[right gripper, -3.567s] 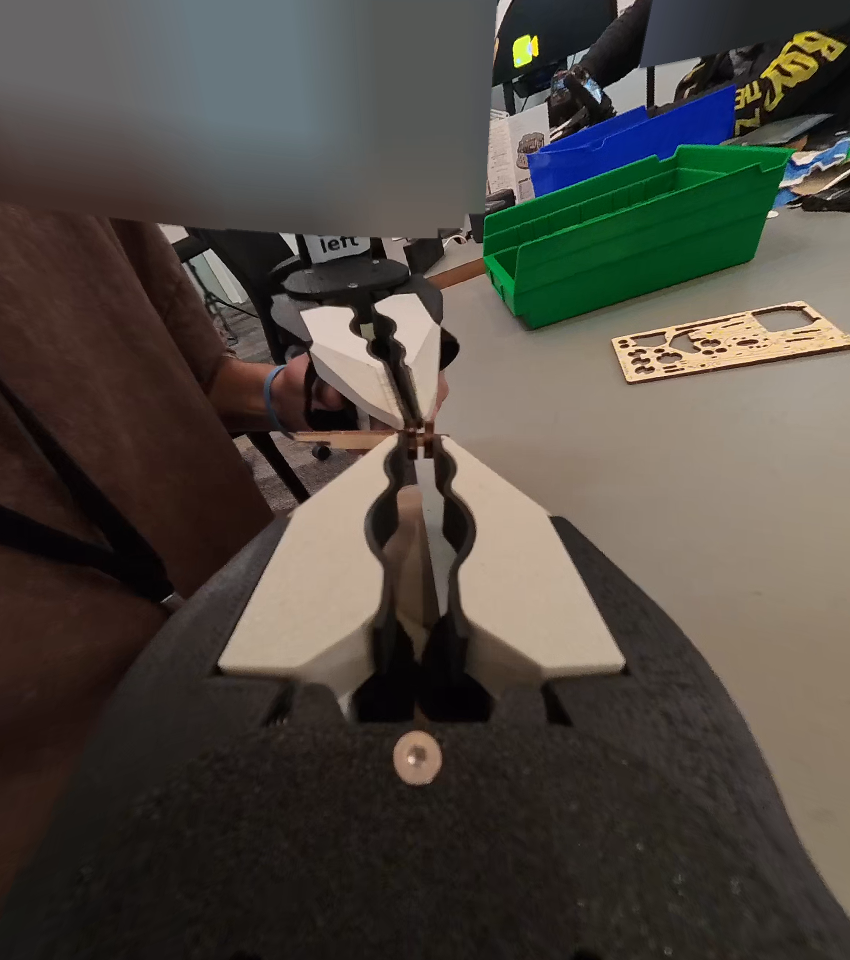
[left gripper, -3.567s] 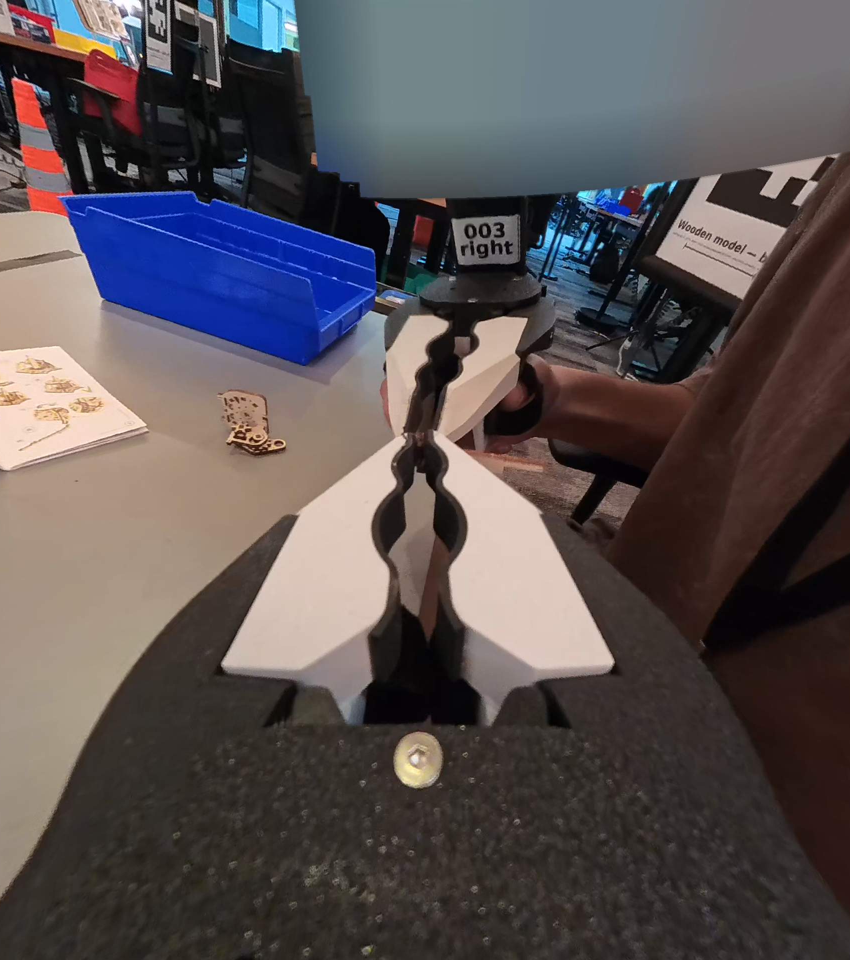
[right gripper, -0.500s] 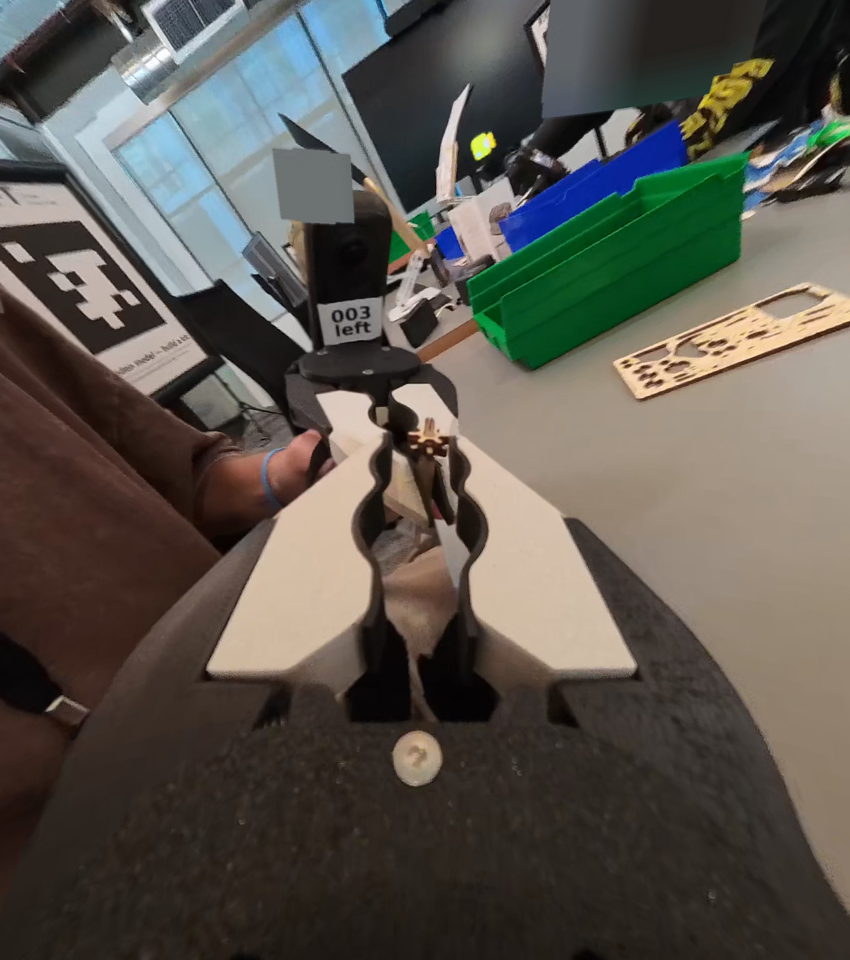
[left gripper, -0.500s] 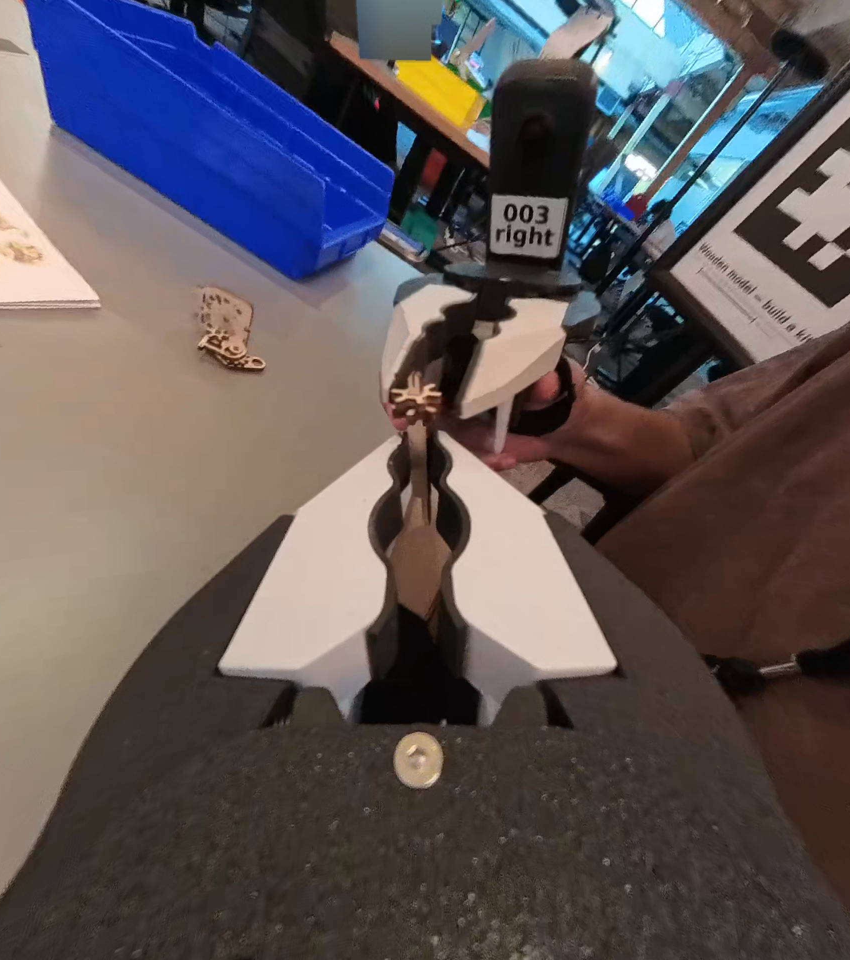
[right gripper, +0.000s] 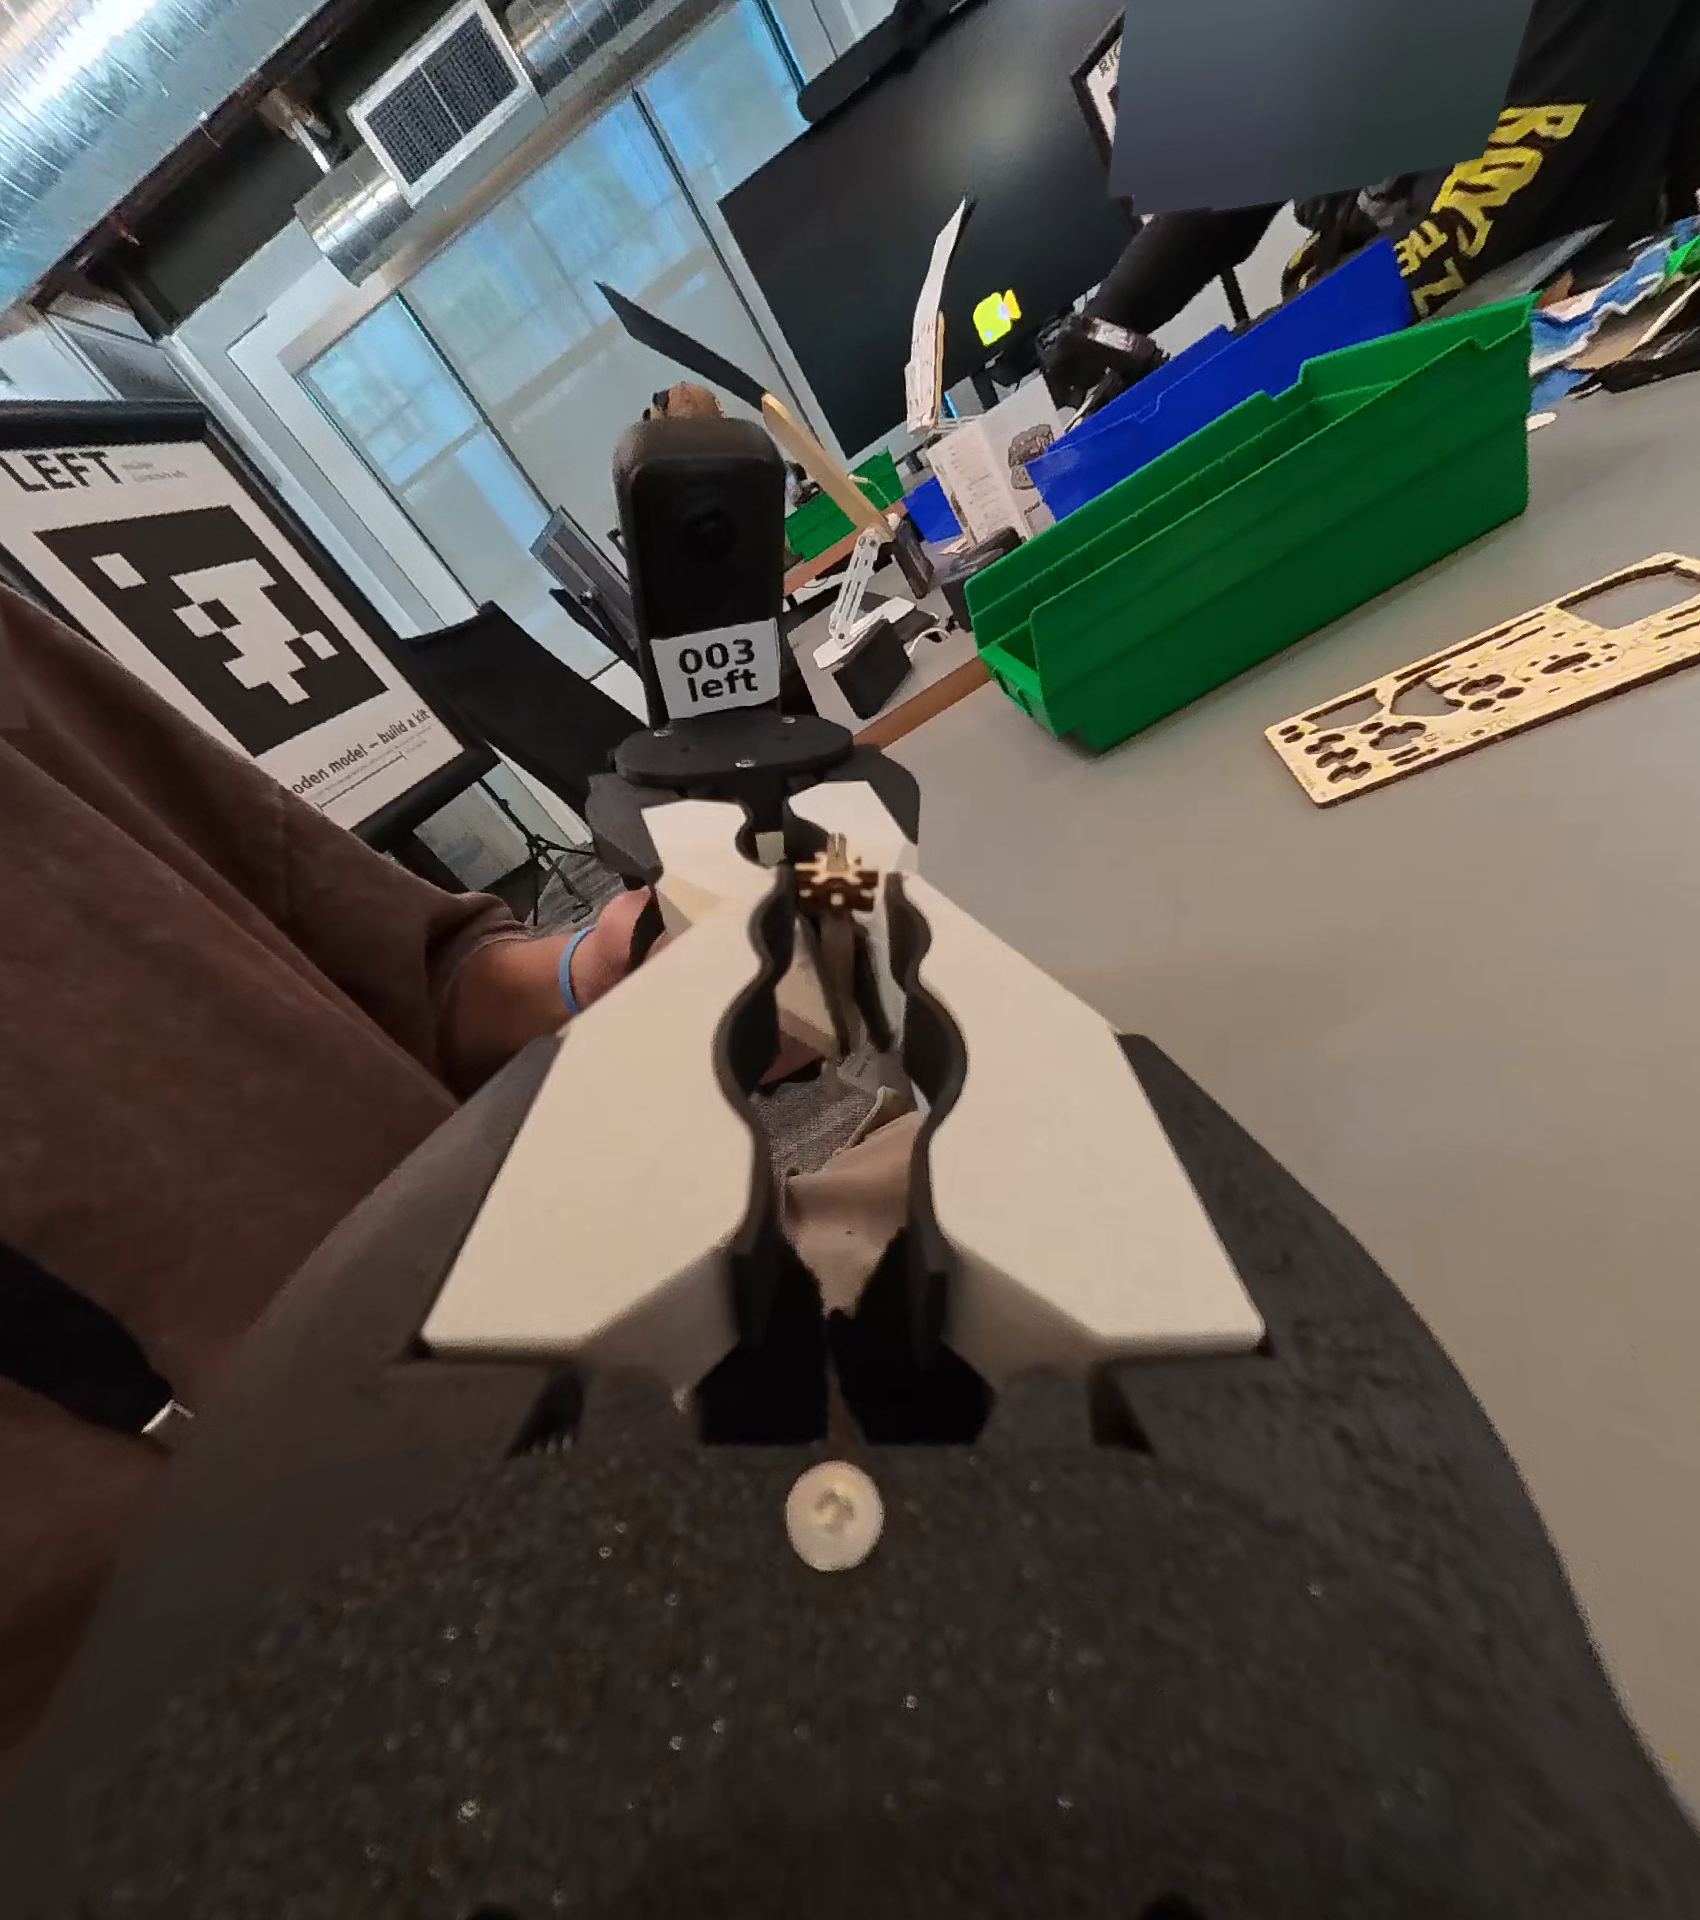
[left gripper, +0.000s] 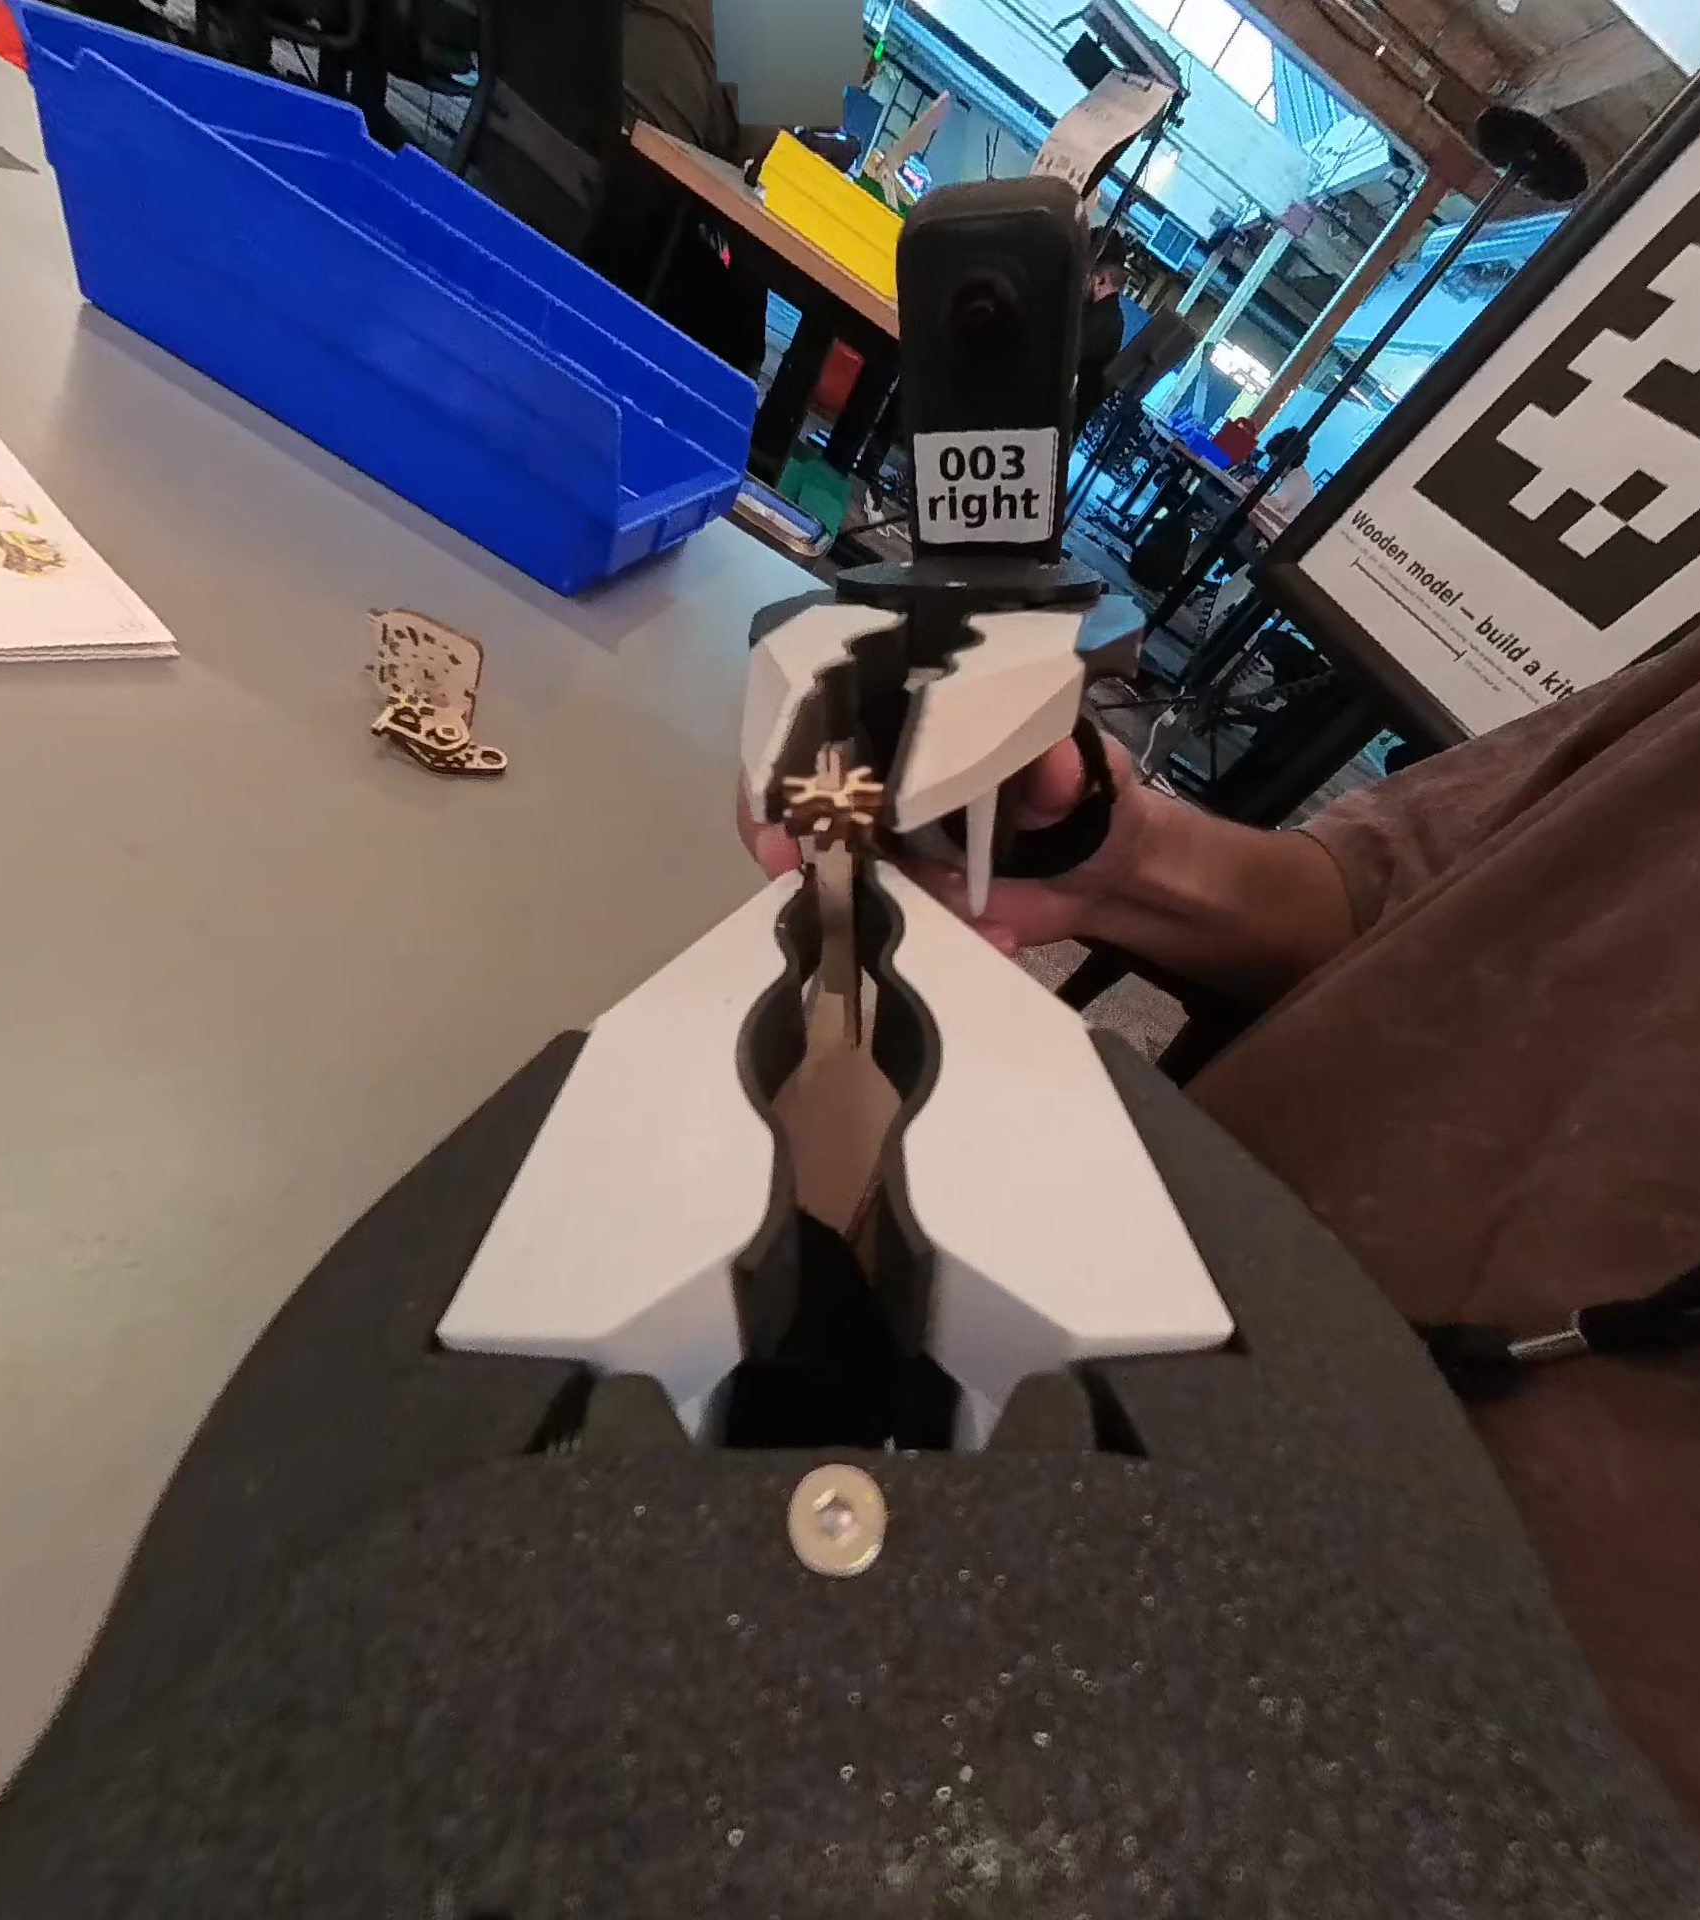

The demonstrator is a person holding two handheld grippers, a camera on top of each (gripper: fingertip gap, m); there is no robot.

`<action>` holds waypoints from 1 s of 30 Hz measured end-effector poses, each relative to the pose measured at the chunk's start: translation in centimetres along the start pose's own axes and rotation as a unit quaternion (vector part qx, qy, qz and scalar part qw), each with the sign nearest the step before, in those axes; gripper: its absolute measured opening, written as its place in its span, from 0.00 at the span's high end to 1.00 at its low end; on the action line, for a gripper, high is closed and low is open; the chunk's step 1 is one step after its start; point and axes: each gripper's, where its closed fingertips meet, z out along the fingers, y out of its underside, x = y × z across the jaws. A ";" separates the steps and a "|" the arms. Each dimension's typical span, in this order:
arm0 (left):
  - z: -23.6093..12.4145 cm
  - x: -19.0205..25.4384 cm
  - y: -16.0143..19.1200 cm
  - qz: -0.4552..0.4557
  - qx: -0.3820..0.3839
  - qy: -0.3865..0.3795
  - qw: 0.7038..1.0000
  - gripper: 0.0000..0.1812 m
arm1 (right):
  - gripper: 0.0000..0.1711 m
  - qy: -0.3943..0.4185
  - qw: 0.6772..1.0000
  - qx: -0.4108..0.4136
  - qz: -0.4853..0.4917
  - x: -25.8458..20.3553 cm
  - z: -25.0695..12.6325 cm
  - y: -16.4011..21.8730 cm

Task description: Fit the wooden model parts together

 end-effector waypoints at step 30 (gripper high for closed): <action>-0.2 -0.3 0.0 -0.010 0.003 -0.001 1.000 0.98 | 0.92 0.002 1.000 -0.011 0.011 0.2 0.2 0.2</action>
